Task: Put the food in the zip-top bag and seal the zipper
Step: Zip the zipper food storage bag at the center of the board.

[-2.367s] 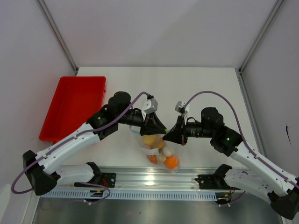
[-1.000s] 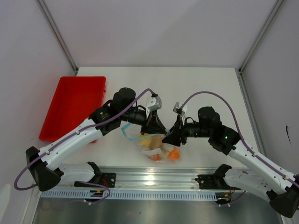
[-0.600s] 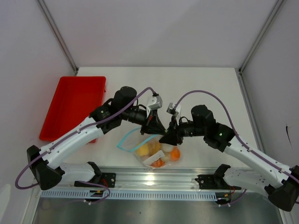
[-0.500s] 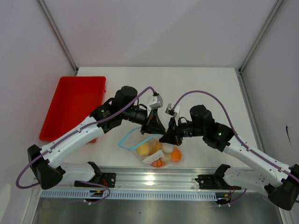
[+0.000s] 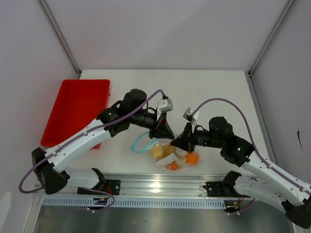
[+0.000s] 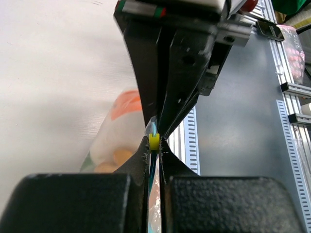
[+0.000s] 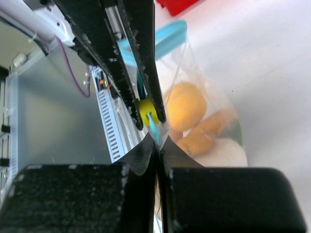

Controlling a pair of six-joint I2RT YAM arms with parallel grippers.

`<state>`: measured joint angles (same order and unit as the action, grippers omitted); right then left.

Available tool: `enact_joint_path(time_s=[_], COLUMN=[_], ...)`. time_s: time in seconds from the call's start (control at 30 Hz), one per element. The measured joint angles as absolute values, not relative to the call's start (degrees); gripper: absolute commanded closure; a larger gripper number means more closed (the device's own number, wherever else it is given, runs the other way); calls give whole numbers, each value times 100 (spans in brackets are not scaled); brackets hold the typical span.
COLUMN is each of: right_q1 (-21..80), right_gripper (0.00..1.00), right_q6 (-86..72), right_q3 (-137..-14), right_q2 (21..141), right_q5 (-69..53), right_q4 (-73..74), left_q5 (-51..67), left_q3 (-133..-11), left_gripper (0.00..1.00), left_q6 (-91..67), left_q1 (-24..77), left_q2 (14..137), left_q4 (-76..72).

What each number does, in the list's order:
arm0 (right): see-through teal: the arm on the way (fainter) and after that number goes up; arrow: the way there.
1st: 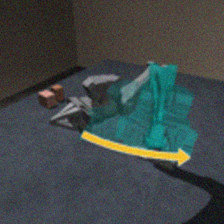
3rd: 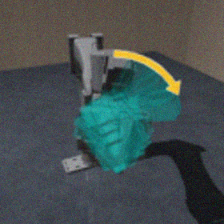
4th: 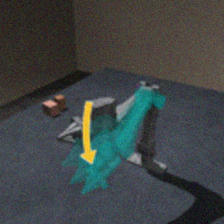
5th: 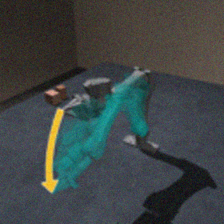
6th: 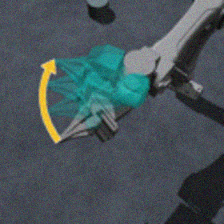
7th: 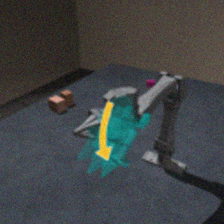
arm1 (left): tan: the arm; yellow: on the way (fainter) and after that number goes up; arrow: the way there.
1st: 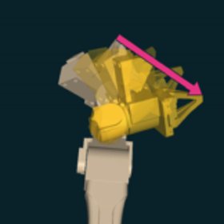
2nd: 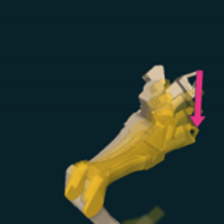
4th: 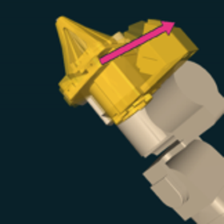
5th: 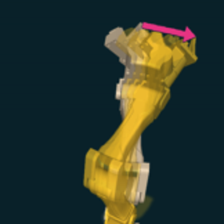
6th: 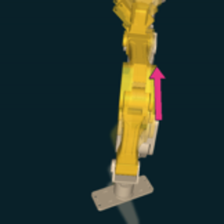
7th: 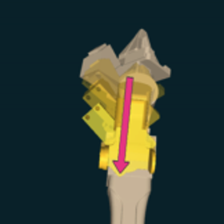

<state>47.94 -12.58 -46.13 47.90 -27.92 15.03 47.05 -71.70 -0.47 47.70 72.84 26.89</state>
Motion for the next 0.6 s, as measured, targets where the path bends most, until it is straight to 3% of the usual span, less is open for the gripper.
enact_joint_path(time_s=[0.6], right_q1=[4748], right_gripper=[100], right_q6=[-2115], right_q3=[-3911], right_q2=[3876], right_q5=[-2049], right_q4=[832], left_q5=[4414], left_q3=[-6895], left_gripper=[99], left_q6=[-174], left_q1=[4746], left_q2=[6866], left_q4=[2458])
